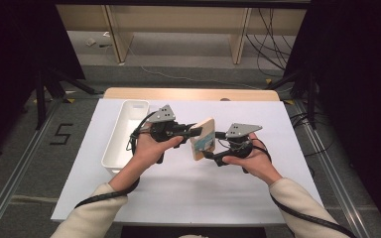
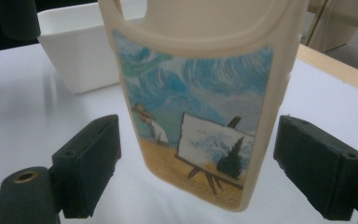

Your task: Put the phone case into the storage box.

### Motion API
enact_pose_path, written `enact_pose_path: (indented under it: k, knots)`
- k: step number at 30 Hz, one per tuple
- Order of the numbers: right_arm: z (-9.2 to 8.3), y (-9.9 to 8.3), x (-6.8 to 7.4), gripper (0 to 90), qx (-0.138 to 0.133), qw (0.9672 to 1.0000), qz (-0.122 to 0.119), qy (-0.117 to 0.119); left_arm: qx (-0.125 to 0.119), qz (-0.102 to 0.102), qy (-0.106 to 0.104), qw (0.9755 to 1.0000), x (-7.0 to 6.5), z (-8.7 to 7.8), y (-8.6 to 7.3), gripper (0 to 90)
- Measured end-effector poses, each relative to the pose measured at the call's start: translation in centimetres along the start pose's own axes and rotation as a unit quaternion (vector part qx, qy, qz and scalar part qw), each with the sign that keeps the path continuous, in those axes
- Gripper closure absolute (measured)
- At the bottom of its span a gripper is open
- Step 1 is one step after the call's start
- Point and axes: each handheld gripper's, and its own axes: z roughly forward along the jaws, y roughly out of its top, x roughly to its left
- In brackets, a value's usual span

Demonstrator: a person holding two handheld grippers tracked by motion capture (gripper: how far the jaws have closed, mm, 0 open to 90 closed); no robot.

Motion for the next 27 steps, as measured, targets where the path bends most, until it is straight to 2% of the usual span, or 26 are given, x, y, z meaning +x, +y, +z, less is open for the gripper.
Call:
enact_pose_path:
  k: [19, 27]
  knots:
    - [1.2, -1.5, -0.6, 18.8, 0.024, 0.9995, 0.002, 0.021, -0.004, 0.006, -0.006, 1.0, -0.1, -0.1, 0.3, 79.2]
    - [1.4, -1.9, -0.9, 29.2, 0.026, 0.9992, 0.001, 0.031, -0.003, 0.007, -0.006, 1.0, 0.0, 0.0, 0.2, 79.2]
